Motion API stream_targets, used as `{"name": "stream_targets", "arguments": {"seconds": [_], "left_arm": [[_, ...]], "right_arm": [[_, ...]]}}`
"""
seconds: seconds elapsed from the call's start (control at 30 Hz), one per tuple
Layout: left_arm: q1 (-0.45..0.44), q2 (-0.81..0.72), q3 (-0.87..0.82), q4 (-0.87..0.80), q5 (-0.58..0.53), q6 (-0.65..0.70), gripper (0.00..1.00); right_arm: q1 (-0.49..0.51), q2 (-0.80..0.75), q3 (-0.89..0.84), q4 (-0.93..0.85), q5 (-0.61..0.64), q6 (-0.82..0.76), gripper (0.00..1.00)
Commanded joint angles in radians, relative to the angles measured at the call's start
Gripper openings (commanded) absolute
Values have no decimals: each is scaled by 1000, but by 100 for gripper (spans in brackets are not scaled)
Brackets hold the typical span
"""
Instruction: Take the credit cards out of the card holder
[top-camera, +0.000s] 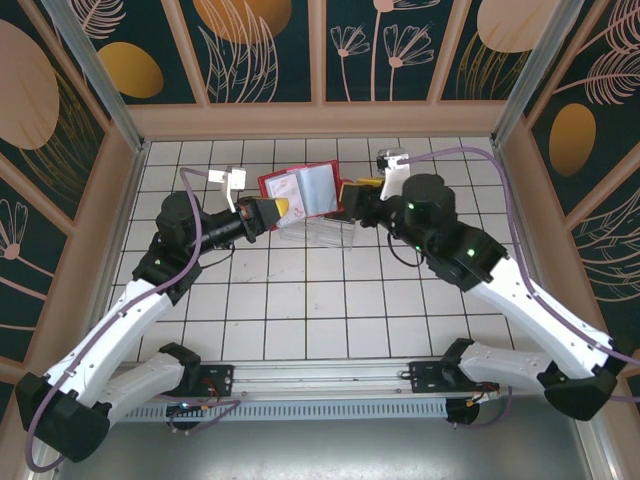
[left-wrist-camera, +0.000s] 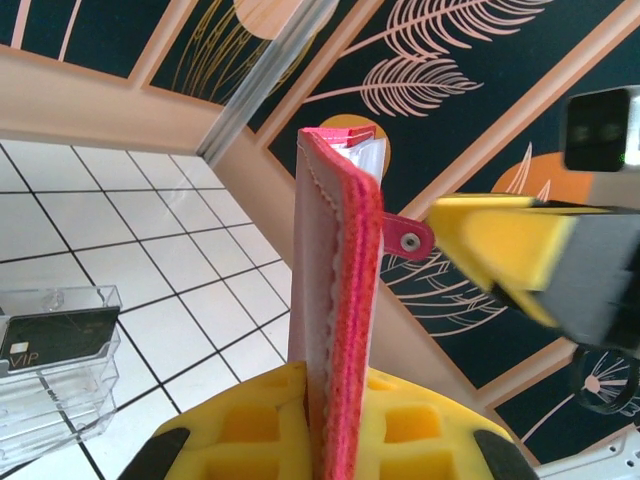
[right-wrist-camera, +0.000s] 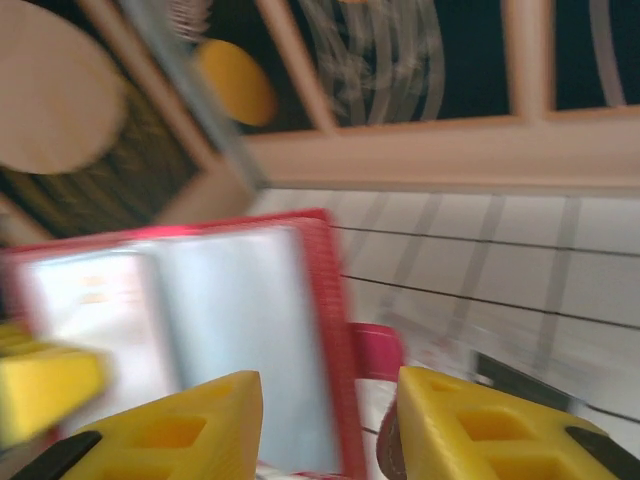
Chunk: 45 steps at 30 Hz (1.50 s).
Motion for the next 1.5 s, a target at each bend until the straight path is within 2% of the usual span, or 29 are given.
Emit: {"name": "stream_targets", "arguments": {"seconds": [0.0, 0.1, 0.2, 0.3, 0.47, 0.77, 1.0, 1.17, 1.47], "left_arm": [[-6, -31, 43, 29, 50, 36, 0], [-6, -42, 41, 66, 103, 35, 0], [-6, -56, 47, 84, 150, 41, 0], [-6, -73, 56, 89, 189, 45, 0], [-6, -99, 66, 91, 250, 48, 0], [-6, -124, 80, 128, 338, 36, 0], [-6, -116, 84, 122, 344, 48, 0], [-6, -120, 75, 135, 348, 46, 0], [-6, -100, 103, 110, 352, 60, 0]], "right_arm": [[-4, -30, -46, 224, -337, -14, 40], [-1, 20, -41, 274, -553, 8, 40], [-2, 93, 0, 269, -663, 48, 37], [-2, 120, 25, 259, -676, 58, 33], [-4, 90, 15, 254, -636, 42, 34], [-16, 67, 2, 282, -680, 77, 35], [-30, 73, 13, 299, -744, 100, 35], [-55, 55, 20, 249, -683, 91, 36], [-56, 101, 45, 259, -802, 107, 36]]}}
